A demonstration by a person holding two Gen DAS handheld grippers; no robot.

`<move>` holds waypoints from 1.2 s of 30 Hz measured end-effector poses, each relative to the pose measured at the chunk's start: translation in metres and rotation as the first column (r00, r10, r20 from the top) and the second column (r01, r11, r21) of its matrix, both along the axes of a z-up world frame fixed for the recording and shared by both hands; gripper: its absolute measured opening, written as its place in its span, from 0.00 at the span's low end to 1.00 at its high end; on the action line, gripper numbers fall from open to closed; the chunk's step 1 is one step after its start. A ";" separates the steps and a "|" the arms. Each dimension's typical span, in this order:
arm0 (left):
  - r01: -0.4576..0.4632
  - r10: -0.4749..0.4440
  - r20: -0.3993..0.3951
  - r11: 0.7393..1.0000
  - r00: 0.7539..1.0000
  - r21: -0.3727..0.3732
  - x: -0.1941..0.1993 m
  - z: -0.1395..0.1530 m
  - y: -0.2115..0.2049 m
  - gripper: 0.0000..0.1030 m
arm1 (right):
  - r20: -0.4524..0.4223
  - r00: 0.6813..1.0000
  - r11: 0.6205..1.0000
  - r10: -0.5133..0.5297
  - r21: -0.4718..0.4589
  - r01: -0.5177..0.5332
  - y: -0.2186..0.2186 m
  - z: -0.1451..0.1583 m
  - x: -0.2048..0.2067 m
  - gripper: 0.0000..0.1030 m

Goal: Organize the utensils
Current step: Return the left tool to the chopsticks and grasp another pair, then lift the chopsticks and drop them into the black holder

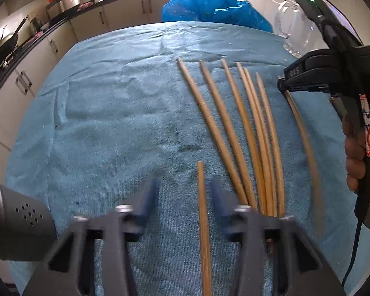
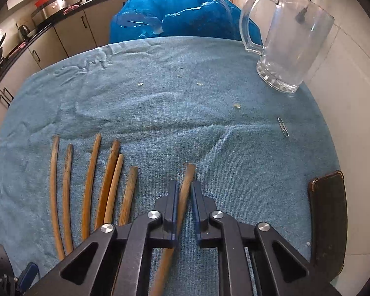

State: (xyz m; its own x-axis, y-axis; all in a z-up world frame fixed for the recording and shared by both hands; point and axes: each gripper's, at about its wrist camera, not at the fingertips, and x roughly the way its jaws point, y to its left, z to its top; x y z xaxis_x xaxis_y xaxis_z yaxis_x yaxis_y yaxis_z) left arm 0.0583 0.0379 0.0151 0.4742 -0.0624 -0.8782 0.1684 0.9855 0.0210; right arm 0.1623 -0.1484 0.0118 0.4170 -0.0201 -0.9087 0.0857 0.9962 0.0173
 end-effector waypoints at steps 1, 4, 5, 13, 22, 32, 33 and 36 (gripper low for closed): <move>0.007 -0.007 -0.008 1.000 1.000 -0.003 -0.001 0.001 0.000 0.05 | 0.008 1.000 1.000 -0.003 0.009 0.003 -0.002 0.001 -0.003 0.07; -0.010 0.010 0.000 0.999 1.000 -0.053 -0.005 0.010 0.008 0.05 | 0.055 0.998 0.998 -0.026 0.067 0.022 -0.013 0.009 -0.014 0.07; -0.013 0.014 0.016 0.998 1.000 -0.062 -0.008 0.014 0.011 0.05 | 0.071 0.997 0.997 -0.031 0.079 0.025 -0.016 0.013 -0.018 0.07; 0.003 0.031 0.138 0.971 0.990 -0.241 -0.058 0.073 0.035 0.05 | 0.250 0.967 0.978 -0.045 0.209 -0.009 -0.037 0.065 -0.075 0.07; 0.050 0.051 0.312 0.950 0.949 -0.309 -0.124 0.132 0.045 0.05 | 0.422 0.907 0.969 0.000 0.225 -0.104 -0.020 0.119 -0.154 0.07; 0.061 0.130 0.482 0.931 0.866 -0.360 -0.179 0.201 0.083 0.05 | 0.571 0.819 0.956 0.059 0.204 -0.212 0.017 0.178 -0.201 0.07; 0.058 0.140 0.495 0.930 0.858 -0.363 -0.182 0.208 0.091 0.05 | 0.579 0.813 0.953 0.066 0.206 -0.224 0.020 0.183 -0.203 0.07; 0.040 0.172 0.540 0.933 0.824 -0.357 -0.188 0.233 0.110 0.05 | 0.614 0.784 0.938 0.097 0.206 -0.278 0.044 0.204 -0.206 0.07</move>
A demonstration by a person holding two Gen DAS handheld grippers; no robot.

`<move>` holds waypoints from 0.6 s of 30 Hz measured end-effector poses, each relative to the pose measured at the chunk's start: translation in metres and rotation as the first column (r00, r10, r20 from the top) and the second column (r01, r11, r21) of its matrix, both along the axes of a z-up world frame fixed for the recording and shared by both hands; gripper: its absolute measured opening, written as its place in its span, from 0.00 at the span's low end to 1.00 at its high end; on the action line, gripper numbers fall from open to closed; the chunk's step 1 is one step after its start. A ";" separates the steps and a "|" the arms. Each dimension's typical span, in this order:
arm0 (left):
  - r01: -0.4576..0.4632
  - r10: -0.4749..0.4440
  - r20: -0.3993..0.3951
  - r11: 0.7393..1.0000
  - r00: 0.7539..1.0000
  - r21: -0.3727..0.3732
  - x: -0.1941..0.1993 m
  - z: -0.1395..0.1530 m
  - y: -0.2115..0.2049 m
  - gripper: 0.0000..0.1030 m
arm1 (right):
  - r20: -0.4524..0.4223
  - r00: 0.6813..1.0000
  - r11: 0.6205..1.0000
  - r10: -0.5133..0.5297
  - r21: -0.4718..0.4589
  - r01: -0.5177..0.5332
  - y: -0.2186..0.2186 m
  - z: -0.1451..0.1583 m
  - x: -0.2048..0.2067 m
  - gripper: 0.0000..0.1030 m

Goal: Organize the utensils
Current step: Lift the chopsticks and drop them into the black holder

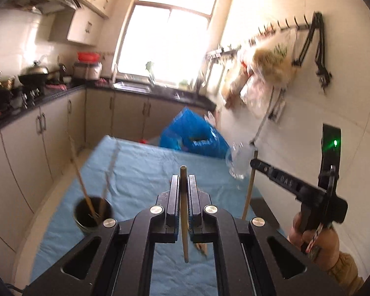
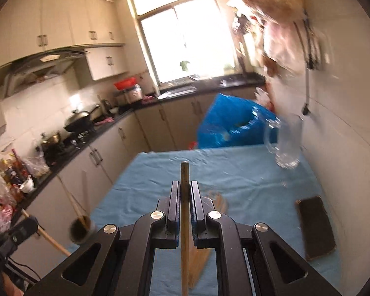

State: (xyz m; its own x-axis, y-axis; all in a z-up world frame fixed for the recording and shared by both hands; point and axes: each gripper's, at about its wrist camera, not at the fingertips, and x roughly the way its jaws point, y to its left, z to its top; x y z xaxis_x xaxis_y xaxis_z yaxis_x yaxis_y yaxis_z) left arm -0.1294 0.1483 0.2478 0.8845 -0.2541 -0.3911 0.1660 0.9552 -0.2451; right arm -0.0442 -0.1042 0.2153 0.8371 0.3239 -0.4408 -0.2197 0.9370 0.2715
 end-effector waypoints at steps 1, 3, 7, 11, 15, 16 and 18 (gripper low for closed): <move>-0.014 0.014 0.012 1.000 1.000 0.004 -0.001 0.006 0.006 0.05 | 0.012 1.000 1.000 0.017 0.005 -0.017 0.009 0.006 0.000 0.07; -0.049 0.048 0.036 0.999 0.998 0.016 -0.001 0.020 0.021 0.05 | 0.033 0.998 0.998 0.052 0.017 -0.052 0.028 0.017 0.002 0.07; -0.128 0.125 0.075 0.991 0.989 0.038 0.004 0.044 0.054 0.05 | 0.077 0.990 0.991 0.119 0.046 -0.122 0.070 0.038 0.011 0.07; -0.194 0.188 0.099 0.979 0.977 0.056 0.010 0.060 0.083 0.05 | 0.121 0.978 0.979 0.171 0.091 -0.183 0.111 0.056 0.022 0.07; -0.238 0.230 0.101 0.968 0.968 0.080 0.023 0.065 0.106 0.05 | 0.152 0.968 0.966 0.201 0.130 -0.221 0.146 0.061 0.035 0.07; -0.248 0.240 0.097 0.965 0.966 0.086 0.029 0.063 0.111 0.05 | 0.154 0.966 0.962 0.208 0.146 -0.230 0.157 0.059 0.042 0.07; -0.262 0.255 0.078 0.961 0.964 0.090 0.041 0.056 0.119 0.05 | 0.148 0.966 0.958 0.211 0.163 -0.235 0.169 0.051 0.051 0.07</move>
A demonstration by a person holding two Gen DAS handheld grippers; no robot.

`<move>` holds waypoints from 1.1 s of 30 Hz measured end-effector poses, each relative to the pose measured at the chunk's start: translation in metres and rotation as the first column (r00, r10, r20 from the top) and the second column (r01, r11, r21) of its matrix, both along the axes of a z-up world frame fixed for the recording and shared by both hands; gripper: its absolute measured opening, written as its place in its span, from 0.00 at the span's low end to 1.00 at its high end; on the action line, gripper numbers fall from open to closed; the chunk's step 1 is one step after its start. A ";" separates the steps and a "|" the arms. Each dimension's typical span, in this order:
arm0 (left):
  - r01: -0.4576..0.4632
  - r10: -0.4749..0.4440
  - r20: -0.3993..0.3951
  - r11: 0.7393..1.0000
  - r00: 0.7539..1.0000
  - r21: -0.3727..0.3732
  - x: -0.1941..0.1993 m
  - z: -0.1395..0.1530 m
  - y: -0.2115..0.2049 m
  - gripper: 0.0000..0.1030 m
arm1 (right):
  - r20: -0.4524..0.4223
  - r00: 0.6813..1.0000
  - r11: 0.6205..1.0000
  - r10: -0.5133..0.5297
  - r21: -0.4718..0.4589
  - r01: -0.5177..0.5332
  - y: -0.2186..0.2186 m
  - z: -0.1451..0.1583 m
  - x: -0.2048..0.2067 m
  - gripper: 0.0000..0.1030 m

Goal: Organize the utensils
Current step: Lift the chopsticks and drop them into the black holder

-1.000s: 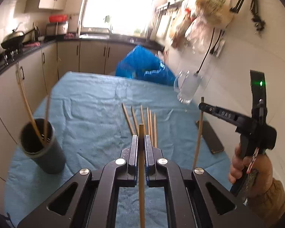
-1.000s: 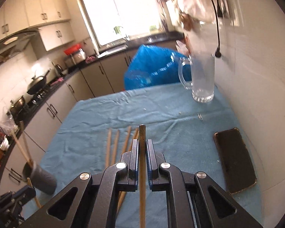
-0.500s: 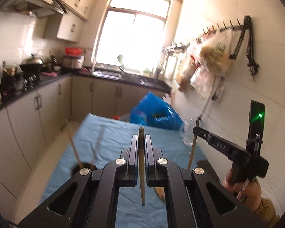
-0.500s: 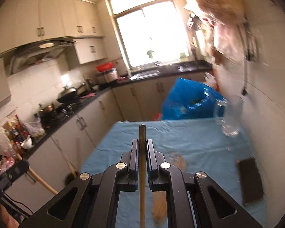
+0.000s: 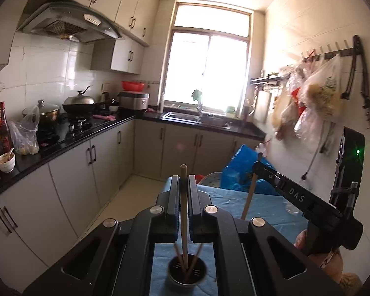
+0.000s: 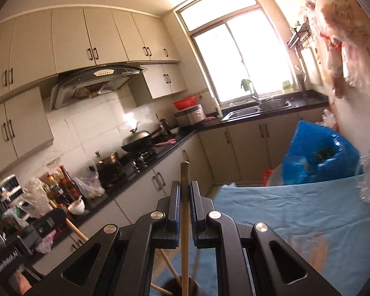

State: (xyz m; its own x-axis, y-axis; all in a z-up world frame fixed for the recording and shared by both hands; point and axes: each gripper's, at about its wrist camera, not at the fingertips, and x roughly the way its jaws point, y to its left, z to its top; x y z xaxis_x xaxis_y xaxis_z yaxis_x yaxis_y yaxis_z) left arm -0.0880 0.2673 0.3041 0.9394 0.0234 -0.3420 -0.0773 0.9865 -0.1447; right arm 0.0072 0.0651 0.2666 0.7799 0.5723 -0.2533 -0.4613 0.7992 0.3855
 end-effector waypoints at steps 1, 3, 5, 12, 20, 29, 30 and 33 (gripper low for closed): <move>-0.003 0.003 -0.013 1.000 1.000 -0.006 0.006 -0.005 0.004 0.05 | -0.013 1.000 1.000 0.000 0.008 0.000 0.008 -0.007 0.007 0.07; -0.010 0.009 -0.046 1.000 0.999 -0.022 0.021 -0.019 0.008 0.05 | -0.031 0.999 1.000 -0.009 0.007 0.009 0.018 -0.019 0.018 0.07; -0.012 0.009 -0.083 0.999 0.996 -0.039 0.037 -0.036 0.012 0.05 | -0.048 0.999 1.000 -0.018 -0.004 0.017 0.025 -0.032 0.027 0.07; -0.019 0.001 -0.216 0.997 0.976 -0.079 0.073 -0.089 0.020 0.05 | -0.128 0.992 0.996 -0.005 -0.088 -0.006 0.034 -0.075 0.049 0.07; -0.052 0.027 -0.250 0.994 0.968 -0.093 0.077 -0.104 0.019 0.08 | -0.180 0.984 0.986 0.005 -0.162 -0.035 0.040 -0.104 0.053 0.09; -0.061 0.046 -0.187 0.996 0.981 -0.071 0.046 -0.082 0.010 0.31 | -0.180 0.983 0.992 -0.028 -0.126 0.005 0.018 -0.093 0.046 0.42; -0.056 0.043 -0.177 0.996 0.983 -0.071 0.040 -0.079 0.007 0.32 | -0.176 0.984 0.992 -0.029 -0.124 0.007 0.012 -0.090 0.044 0.42; -0.023 0.010 -0.156 0.997 0.988 -0.079 0.025 -0.074 -0.006 0.33 | -0.164 0.985 0.991 -0.047 -0.131 0.025 -0.013 -0.085 0.035 0.44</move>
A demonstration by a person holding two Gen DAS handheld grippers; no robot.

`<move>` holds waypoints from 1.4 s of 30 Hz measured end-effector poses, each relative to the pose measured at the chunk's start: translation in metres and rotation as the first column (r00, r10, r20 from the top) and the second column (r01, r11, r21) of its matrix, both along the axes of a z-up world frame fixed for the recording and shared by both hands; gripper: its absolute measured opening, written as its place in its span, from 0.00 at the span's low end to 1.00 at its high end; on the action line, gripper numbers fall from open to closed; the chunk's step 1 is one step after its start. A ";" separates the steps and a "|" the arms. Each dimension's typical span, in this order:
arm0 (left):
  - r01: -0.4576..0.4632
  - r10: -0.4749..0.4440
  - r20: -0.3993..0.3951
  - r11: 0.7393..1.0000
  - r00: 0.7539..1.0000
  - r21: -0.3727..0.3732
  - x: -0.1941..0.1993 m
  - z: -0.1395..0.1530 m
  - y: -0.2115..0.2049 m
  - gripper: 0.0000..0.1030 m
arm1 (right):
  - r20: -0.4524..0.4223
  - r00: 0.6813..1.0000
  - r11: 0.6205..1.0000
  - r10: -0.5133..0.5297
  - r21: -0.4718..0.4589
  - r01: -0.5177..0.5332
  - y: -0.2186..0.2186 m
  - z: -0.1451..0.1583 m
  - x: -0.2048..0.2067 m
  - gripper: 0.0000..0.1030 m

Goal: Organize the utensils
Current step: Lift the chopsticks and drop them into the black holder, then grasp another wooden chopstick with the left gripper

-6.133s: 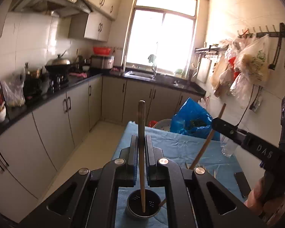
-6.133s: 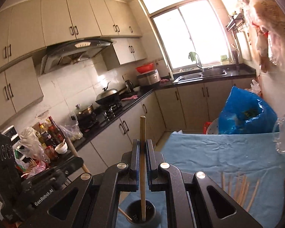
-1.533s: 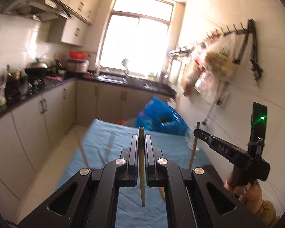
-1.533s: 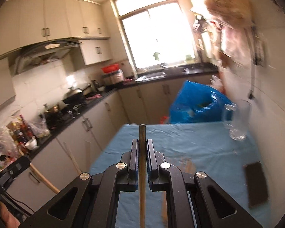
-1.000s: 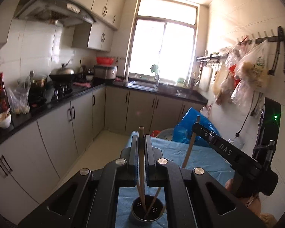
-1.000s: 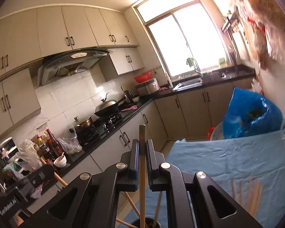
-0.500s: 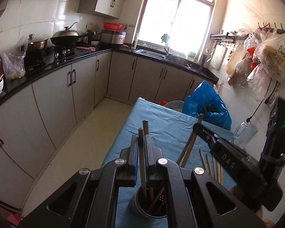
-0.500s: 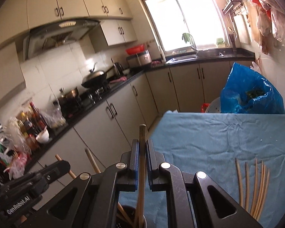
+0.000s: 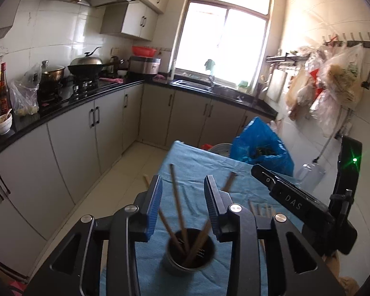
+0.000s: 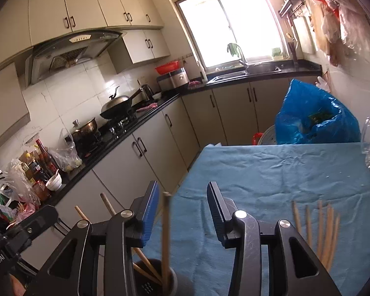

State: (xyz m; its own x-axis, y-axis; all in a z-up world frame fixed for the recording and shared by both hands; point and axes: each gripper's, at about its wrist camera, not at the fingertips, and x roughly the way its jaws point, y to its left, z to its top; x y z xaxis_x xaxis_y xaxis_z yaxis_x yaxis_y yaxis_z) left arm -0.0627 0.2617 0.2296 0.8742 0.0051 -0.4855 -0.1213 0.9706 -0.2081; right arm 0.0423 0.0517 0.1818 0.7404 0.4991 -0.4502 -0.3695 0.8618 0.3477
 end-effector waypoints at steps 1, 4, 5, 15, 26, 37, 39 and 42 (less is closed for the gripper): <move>0.013 -0.013 0.003 1.000 1.000 -0.005 -0.004 0.000 -0.005 0.34 | 0.002 1.000 1.000 -0.010 -0.006 0.010 -0.012 0.000 -0.003 0.47; 0.069 -0.069 0.003 0.997 0.998 -0.027 -0.016 -0.006 -0.028 0.38 | -0.014 0.998 0.998 -0.054 -0.041 0.053 -0.056 -0.010 -0.011 0.53; 0.088 -0.088 -0.003 0.996 0.996 -0.035 -0.018 -0.011 -0.037 0.38 | -0.030 0.997 0.995 -0.073 -0.063 0.071 -0.072 -0.017 -0.011 0.53; 0.255 -0.276 -0.246 0.960 0.929 -0.115 0.027 -0.108 -0.140 0.38 | -0.340 0.924 0.980 -0.172 -0.152 0.127 -0.189 -0.134 -0.001 0.40; 0.275 -0.281 -0.425 0.958 0.861 -0.075 0.129 -0.188 -0.206 0.38 | -0.382 0.914 0.986 -0.136 -0.144 0.086 -0.192 -0.172 0.030 0.30; 0.287 -0.242 -0.502 0.958 0.831 0.014 0.174 -0.212 -0.232 0.20 | -0.354 0.921 0.965 -0.161 -0.253 0.071 -0.174 -0.176 0.055 0.27; 0.279 -0.230 -0.511 0.960 0.828 0.020 0.178 -0.215 -0.233 0.15 | -0.356 0.916 0.956 -0.185 -0.280 0.085 -0.175 -0.177 0.059 0.20; 0.278 -0.208 -0.517 0.959 0.830 0.059 0.183 -0.217 -0.236 0.06 | -0.349 0.914 0.939 -0.209 -0.334 0.087 -0.170 -0.176 0.066 0.14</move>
State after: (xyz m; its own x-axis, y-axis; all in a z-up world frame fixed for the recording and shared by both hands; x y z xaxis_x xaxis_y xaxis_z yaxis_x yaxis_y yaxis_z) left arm 0.1203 0.0252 0.0130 0.4928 -0.0837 -0.8661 0.0683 0.9960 -0.0574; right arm 0.1081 -0.1184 0.0060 0.5413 0.1904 -0.8190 -0.1245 0.9814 0.1459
